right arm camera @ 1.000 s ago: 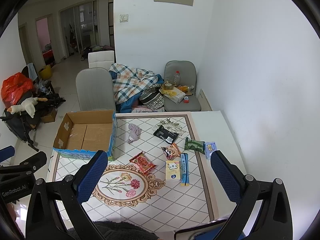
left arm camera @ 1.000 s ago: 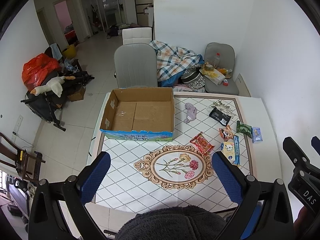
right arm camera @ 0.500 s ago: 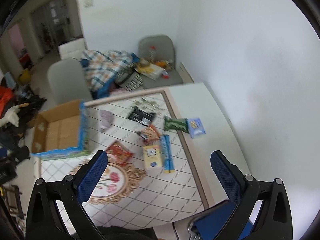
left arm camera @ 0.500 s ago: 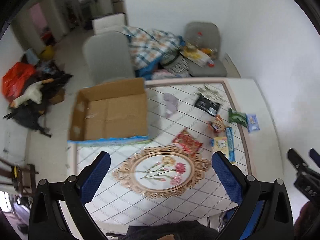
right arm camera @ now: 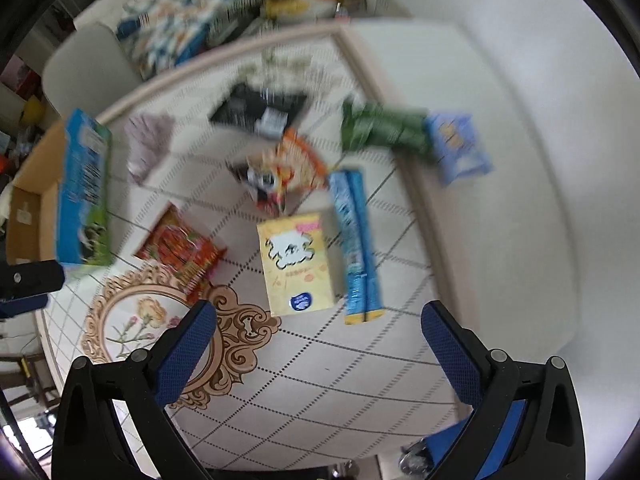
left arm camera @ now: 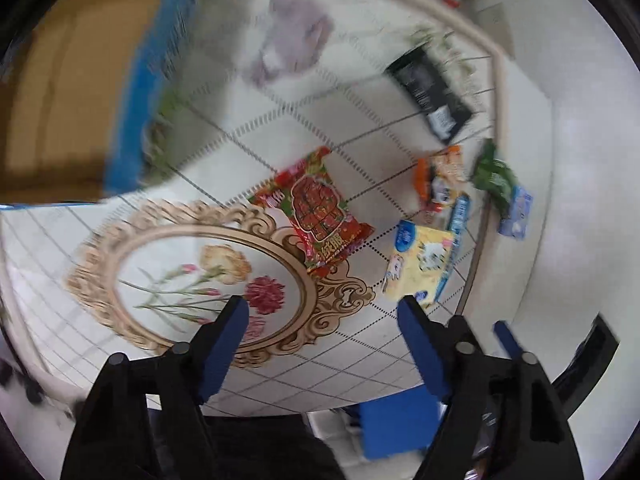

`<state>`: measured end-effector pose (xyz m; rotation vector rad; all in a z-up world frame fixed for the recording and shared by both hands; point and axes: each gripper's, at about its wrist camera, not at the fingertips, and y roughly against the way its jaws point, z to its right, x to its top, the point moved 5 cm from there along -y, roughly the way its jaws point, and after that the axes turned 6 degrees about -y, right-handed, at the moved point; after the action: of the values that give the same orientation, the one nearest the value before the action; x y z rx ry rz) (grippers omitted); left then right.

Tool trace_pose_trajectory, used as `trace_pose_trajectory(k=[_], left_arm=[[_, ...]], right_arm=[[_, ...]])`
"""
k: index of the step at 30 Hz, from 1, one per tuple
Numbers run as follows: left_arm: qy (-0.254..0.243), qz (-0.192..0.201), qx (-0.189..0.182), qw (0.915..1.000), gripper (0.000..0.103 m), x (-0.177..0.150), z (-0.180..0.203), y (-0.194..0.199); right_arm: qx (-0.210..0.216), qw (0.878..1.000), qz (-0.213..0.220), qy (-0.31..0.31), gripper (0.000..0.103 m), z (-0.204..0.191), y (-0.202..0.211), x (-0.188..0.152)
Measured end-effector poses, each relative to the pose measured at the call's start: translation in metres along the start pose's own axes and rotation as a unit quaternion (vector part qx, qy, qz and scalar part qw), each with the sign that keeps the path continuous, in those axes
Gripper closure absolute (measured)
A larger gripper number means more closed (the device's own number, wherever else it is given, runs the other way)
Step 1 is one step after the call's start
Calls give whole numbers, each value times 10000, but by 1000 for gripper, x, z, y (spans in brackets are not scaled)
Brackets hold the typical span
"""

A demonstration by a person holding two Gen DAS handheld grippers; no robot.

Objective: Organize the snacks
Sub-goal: 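Grasp the red-orange snack bag with the left tool while the right tool grasps the yellow tissue pack, then carry both items into the cardboard box and open both tools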

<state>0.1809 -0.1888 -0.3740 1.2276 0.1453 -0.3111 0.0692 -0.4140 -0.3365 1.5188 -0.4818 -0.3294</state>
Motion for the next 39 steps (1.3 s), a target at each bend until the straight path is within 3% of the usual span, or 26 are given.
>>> trace_pose_trajectory(k=[11, 14, 15, 18, 21, 23, 28, 33, 39], left_arm=[[514, -807, -73, 9954, 29, 51, 12, -103], [273, -892, 495, 9944, 29, 55, 13, -124], [139, -833, 587, 9947, 29, 55, 15, -125], [-356, -703, 995, 9919, 41, 51, 23, -124], [-1065, -526, 1702, 9782, 43, 44, 28, -123], [-1252, -459, 1938, 9719, 42, 41, 28, -129], [-1271, -108, 1905, 9734, 60, 35, 33, -120], [-1376, 259, 1866, 9724, 61, 16, 43, -96], [-1444, 860, 1392, 9759, 61, -33, 51, -26]], right_arm=[[95, 9968, -712, -339, 14, -17, -94, 10], [101, 9952, -913, -330, 14, -22, -110, 10], [135, 9944, -995, -334, 14, -23, -115, 9], [133, 9923, -1192, -312, 30, -26, -128, 4], [163, 9920, -1218, -292, 32, -27, -134, -3], [175, 9918, -1231, -292, 32, -29, -138, -6], [57, 9920, -1241, -222, 33, -29, -145, -9], [186, 9923, -1201, -232, 36, -29, -143, -4], [768, 9918, -1010, -157, 36, -47, -96, -26]])
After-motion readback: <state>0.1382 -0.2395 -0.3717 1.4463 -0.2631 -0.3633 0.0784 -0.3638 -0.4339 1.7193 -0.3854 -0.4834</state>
